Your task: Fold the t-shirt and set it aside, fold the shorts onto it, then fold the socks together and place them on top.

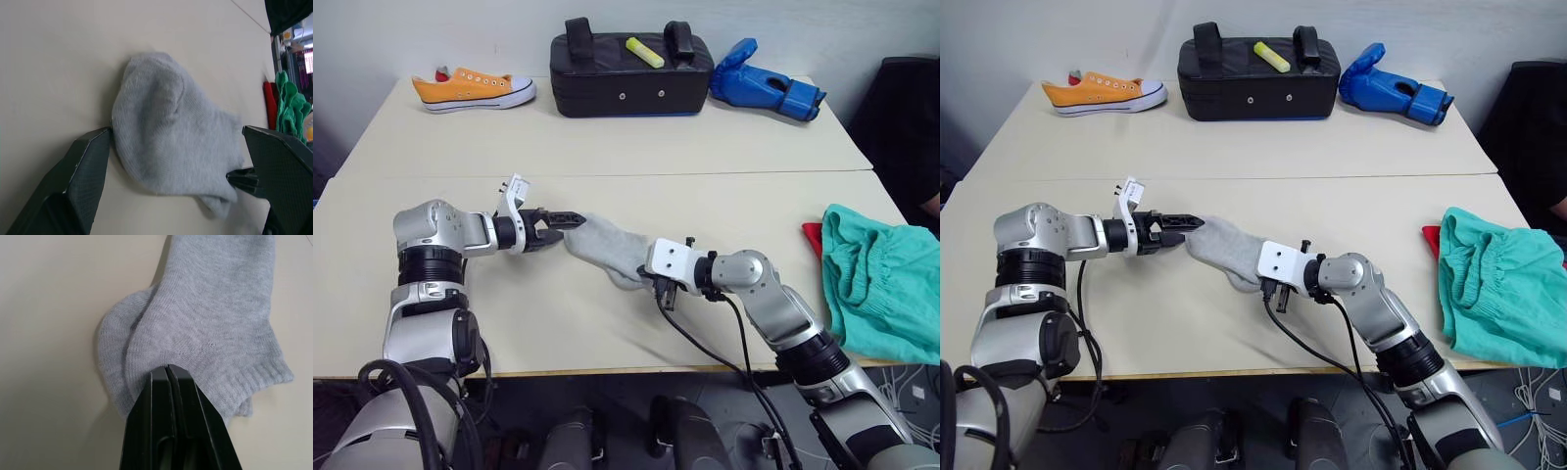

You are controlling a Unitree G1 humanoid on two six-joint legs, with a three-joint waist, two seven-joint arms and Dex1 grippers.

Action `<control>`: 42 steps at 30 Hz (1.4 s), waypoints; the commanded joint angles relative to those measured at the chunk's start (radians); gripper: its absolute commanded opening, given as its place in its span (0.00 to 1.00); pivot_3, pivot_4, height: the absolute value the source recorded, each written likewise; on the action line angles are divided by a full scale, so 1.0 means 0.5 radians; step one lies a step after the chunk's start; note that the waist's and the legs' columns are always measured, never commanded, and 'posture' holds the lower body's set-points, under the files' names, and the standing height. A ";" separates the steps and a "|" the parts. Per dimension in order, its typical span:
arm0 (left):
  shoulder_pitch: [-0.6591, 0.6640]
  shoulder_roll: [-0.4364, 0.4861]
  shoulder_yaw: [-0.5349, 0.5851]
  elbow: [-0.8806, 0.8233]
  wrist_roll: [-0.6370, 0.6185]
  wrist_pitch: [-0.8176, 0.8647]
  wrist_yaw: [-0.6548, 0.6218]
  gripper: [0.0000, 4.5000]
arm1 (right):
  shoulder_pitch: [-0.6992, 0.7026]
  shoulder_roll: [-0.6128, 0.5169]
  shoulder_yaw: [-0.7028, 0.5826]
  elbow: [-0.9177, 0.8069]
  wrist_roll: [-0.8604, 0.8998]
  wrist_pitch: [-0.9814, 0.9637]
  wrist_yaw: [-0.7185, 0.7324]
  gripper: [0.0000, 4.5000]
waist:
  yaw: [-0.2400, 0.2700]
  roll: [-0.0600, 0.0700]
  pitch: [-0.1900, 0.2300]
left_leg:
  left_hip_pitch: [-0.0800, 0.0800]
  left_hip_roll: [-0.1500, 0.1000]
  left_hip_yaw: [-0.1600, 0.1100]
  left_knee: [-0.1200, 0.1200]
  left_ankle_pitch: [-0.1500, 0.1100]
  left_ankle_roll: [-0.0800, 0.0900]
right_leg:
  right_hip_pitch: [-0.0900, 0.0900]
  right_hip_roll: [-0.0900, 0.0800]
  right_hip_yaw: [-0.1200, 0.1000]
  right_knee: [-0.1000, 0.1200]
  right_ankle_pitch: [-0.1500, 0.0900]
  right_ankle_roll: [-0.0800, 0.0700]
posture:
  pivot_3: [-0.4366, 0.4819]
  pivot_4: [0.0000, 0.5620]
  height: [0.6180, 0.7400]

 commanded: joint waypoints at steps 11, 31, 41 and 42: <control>-0.036 -0.192 -0.080 0.197 0.038 -0.110 0.088 0.99 | -0.009 -0.009 0.013 -0.005 -0.036 -0.027 -0.010 0.00 | 0.034 0.000 0.000 | 0.000 -0.001 0.000 0.002 -0.001 -0.002 | 0.001 -0.003 0.000 -0.003 0.000 0.000 | 0.48 0.27 1.00; -0.173 -0.366 0.156 0.358 -0.036 -0.367 0.278 0.03 | 0.005 -0.006 0.018 -0.005 -0.053 -0.037 -0.019 0.00 | 0.058 -0.001 0.000 | -0.003 -0.003 -0.001 0.001 -0.001 0.000 | 0.000 -0.004 -0.001 -0.003 0.001 0.002 | 0.48 0.27 1.00; 0.252 -0.214 -0.590 -0.791 0.210 -1.049 -0.195 0.02 | 0.037 -0.038 0.017 -0.005 -0.059 -0.058 -0.011 0.00 | 0.041 0.000 0.000 | -0.003 -0.001 0.001 -0.003 -0.002 -0.003 | -0.001 -0.001 0.000 -0.005 0.001 0.002 | 0.48 0.27 1.00; 0.287 -0.174 -0.680 -0.863 0.275 -1.189 -0.250 0.02 | 0.040 -0.041 0.017 0.002 -0.060 -0.063 -0.012 0.00 | 0.040 0.000 0.000 | -0.003 -0.001 0.001 -0.003 -0.002 -0.004 | -0.001 -0.001 0.000 -0.005 0.001 0.002 | 0.48 0.27 1.00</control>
